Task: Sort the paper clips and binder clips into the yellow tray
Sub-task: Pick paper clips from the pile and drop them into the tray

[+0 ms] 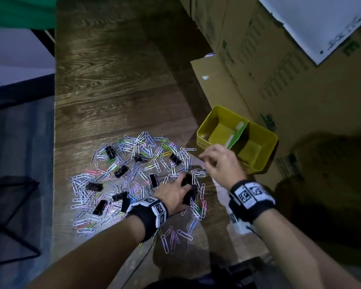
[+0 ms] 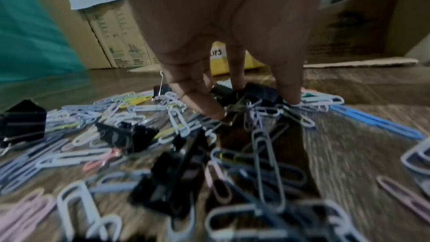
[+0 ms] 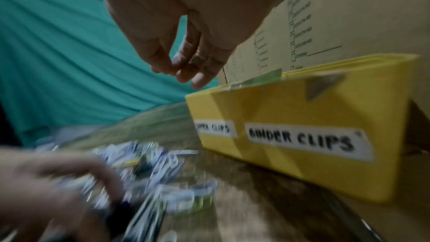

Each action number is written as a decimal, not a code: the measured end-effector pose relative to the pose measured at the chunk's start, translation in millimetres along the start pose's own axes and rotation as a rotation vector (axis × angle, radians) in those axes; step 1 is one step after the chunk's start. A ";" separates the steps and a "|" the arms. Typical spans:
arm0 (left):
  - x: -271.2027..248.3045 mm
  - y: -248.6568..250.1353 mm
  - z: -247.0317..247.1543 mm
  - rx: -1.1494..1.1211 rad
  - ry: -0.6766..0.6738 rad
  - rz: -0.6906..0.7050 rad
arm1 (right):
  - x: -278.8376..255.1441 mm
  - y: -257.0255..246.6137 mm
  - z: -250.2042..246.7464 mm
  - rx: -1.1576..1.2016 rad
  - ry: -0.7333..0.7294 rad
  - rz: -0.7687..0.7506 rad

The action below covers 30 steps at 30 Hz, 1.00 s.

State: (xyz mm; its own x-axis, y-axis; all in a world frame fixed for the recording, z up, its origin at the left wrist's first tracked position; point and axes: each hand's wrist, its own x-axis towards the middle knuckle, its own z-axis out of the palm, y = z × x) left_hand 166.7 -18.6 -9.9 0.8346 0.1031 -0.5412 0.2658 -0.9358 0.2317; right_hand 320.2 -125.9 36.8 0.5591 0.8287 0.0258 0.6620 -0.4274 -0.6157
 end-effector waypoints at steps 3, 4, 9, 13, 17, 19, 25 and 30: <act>-2.0 -7.0 6.0 -0.064 0.033 0.053 | -23.0 8.9 30.5 -0.126 -0.263 0.010; -3.0 -9.9 7.4 -0.075 0.045 0.066 | -29.1 12.7 39.3 -0.193 -0.373 0.045; -13.7 -26.6 7.1 -0.114 0.091 0.069 | -58.1 20.4 65.8 -0.375 -0.625 0.164; -19.9 -47.4 6.0 -0.075 0.108 0.040 | -84.9 10.8 76.2 -0.326 -0.585 0.143; -24.8 -54.7 5.6 0.010 0.087 -0.039 | -109.9 1.7 82.9 -0.269 -0.531 0.130; -24.8 -48.4 5.5 0.052 0.124 -0.020 | -116.7 -1.2 82.2 -0.231 -0.446 0.185; -6.5 -1.8 15.1 0.182 0.213 0.077 | -114.7 -1.2 86.2 -0.258 -0.381 0.307; -3.6 14.8 23.3 0.285 0.100 0.207 | -108.8 5.4 87.9 -0.246 -0.343 0.284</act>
State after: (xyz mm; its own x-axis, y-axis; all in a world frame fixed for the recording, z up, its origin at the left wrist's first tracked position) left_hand 156.4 -40.7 -23.3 0.9035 -0.0789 -0.4212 -0.0469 -0.9952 0.0857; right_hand 219.1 -186.6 -38.6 0.5649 0.7210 -0.4012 0.6291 -0.6910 -0.3561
